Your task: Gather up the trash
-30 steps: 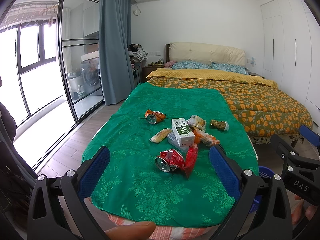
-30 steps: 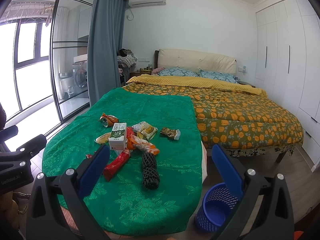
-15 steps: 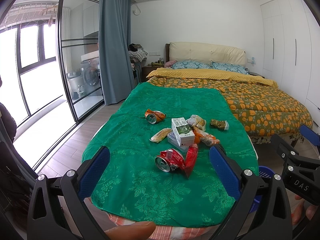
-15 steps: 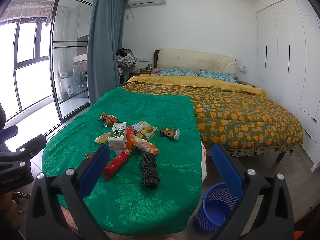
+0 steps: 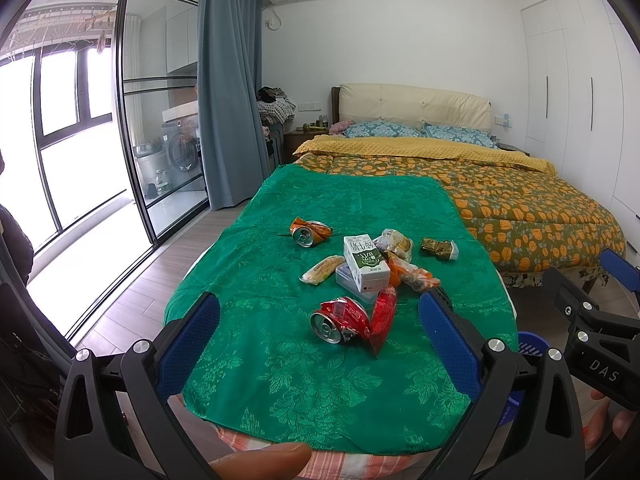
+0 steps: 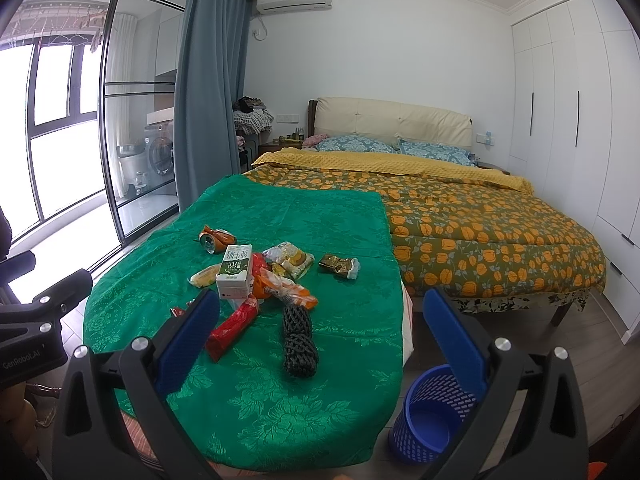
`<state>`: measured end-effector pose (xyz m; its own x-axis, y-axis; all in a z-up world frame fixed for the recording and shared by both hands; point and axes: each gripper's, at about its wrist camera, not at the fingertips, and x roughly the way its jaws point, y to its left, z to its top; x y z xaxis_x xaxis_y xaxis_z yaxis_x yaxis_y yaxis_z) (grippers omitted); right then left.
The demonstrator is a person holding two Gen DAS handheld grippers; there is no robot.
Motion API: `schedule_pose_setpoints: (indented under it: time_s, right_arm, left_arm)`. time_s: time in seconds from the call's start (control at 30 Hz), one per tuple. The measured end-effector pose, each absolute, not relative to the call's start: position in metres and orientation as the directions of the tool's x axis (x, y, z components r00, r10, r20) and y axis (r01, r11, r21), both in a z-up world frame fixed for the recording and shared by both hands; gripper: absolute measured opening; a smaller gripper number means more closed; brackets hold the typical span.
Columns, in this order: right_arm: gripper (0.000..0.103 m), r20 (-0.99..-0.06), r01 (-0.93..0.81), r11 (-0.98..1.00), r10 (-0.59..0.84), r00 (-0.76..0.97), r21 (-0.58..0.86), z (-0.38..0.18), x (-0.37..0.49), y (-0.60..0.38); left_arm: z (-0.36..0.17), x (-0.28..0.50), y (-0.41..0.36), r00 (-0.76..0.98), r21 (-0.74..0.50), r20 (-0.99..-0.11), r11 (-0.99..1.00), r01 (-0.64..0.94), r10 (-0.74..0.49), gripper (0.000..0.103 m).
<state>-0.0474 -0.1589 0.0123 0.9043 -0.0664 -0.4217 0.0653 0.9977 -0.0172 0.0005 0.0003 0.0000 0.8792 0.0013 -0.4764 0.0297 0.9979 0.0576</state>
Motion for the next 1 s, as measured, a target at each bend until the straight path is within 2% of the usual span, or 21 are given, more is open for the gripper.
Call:
schedule_pose_setpoints:
  time_s: [1.0]
  right_arm:
    - [0.098,-0.425,0.066,0.998,-0.066,0.903,-0.017,0.0085,-0.0449,-0.1599]
  left_arm:
    - [-0.0001,0.0007,0.0002,0.878,0.059,-0.479,0.998,0.03,0.002,0.099]
